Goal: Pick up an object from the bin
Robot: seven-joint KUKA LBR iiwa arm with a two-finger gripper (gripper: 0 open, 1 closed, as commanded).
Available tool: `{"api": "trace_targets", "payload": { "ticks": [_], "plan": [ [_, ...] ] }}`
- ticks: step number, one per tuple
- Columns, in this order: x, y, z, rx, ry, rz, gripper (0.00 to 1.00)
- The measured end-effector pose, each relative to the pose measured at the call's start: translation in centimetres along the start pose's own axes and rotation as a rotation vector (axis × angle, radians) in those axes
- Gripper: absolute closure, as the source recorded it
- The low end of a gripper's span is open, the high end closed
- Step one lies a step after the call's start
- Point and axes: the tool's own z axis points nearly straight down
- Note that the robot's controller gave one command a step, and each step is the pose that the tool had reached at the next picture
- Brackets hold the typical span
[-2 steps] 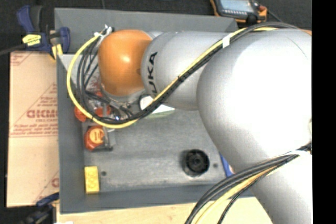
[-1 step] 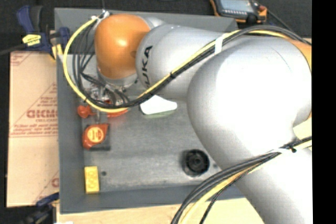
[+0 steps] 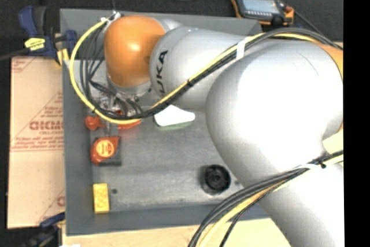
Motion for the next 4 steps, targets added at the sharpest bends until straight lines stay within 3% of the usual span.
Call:
{"api": "trace_targets", "payload": {
  "ticks": [1,2,3,4],
  "plan": [
    [1.8,-0.1,-5.2,-0.002,0.012,-0.004,1.0],
    [1.0,-1.0,-12.3,-0.002,0.008,-0.005,1.0],
    [4.5,-1.8,-17.9,-0.002,0.007,0.001,1.0],
    [1.1,0.0,-12.2,-0.003,-0.003,0.033,1.0]
  ]
}}
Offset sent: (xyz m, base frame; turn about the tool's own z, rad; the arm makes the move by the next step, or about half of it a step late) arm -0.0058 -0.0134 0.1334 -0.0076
